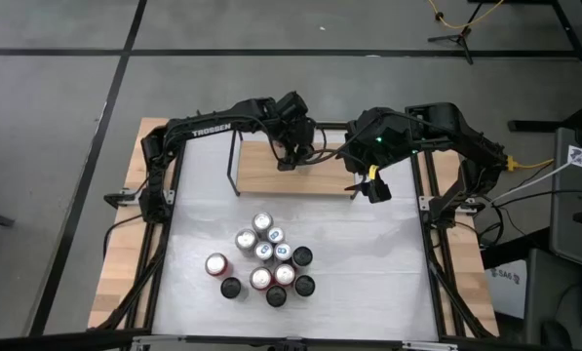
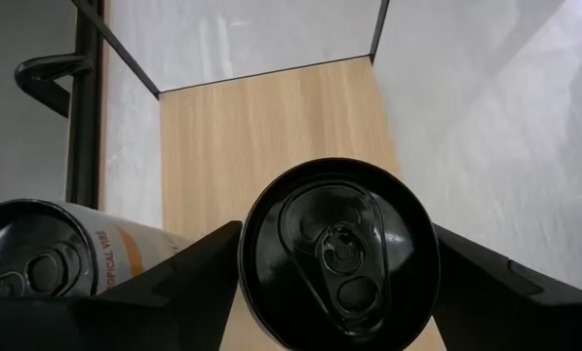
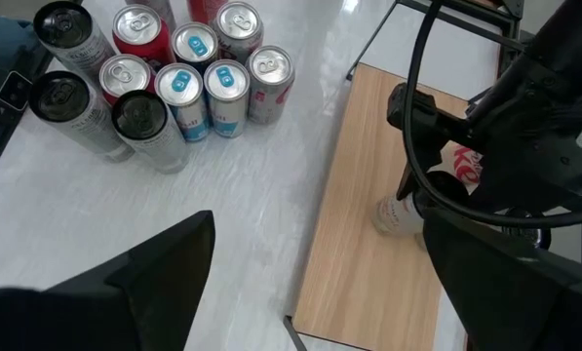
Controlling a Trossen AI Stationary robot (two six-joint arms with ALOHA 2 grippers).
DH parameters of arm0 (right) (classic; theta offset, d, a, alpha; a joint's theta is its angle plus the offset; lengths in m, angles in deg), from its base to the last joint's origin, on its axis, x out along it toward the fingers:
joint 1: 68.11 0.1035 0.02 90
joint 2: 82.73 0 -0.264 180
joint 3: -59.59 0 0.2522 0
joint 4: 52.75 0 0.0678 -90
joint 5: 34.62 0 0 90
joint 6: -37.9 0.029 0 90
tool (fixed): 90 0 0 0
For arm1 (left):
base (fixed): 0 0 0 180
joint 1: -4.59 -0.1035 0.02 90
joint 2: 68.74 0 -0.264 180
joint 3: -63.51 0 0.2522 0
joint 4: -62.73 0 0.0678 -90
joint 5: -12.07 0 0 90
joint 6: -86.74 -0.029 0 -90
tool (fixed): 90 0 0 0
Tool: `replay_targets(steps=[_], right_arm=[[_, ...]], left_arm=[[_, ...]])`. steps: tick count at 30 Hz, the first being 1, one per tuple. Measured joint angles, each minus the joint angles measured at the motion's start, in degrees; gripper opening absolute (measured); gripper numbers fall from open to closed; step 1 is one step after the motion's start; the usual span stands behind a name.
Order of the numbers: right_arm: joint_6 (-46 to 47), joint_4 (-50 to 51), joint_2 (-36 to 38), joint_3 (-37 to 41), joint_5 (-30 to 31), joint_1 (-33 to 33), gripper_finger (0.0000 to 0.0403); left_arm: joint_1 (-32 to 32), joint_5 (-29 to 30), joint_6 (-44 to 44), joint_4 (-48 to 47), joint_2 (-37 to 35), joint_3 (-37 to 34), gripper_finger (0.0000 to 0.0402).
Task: Place canned beverage on shelf
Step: Put the white yellow soda can onto the shelf aligned with the other white yellow soda can
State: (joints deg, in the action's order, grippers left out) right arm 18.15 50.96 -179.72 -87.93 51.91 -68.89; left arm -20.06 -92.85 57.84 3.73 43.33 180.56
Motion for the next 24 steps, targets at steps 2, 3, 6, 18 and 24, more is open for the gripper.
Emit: replay_targets(steps=[2, 3, 6, 18, 24], right_arm=[[0.0, 0.0, 0.0, 0.0, 0.0, 0.0, 0.0363], [0.0, 0.0, 0.0, 0.0, 0.0, 0.0, 0.0363], [0.0, 0.0, 0.0, 0.0, 0.0, 0.0, 0.0363], [0.0, 0.0, 0.0, 0.0, 0.0, 0.0, 0.0363], [0.0, 0.0, 0.0, 0.0, 0.0, 0.0, 0.0363]], left_arm=[[0.0, 0.3, 0.0, 0.0, 0.0, 0.0, 0.0275], [0.0, 0.4, 0.0, 0.0, 0.0, 0.0, 0.0275], [0.0, 0.7, 0.0, 0.0, 0.0, 0.0, 0.0275], [-0.1, 0.7, 0.2, 0.0, 0.0, 0.0, 0.0275], [-0.1, 0.8, 0.2, 0.0, 0.0, 0.0, 0.0275]])
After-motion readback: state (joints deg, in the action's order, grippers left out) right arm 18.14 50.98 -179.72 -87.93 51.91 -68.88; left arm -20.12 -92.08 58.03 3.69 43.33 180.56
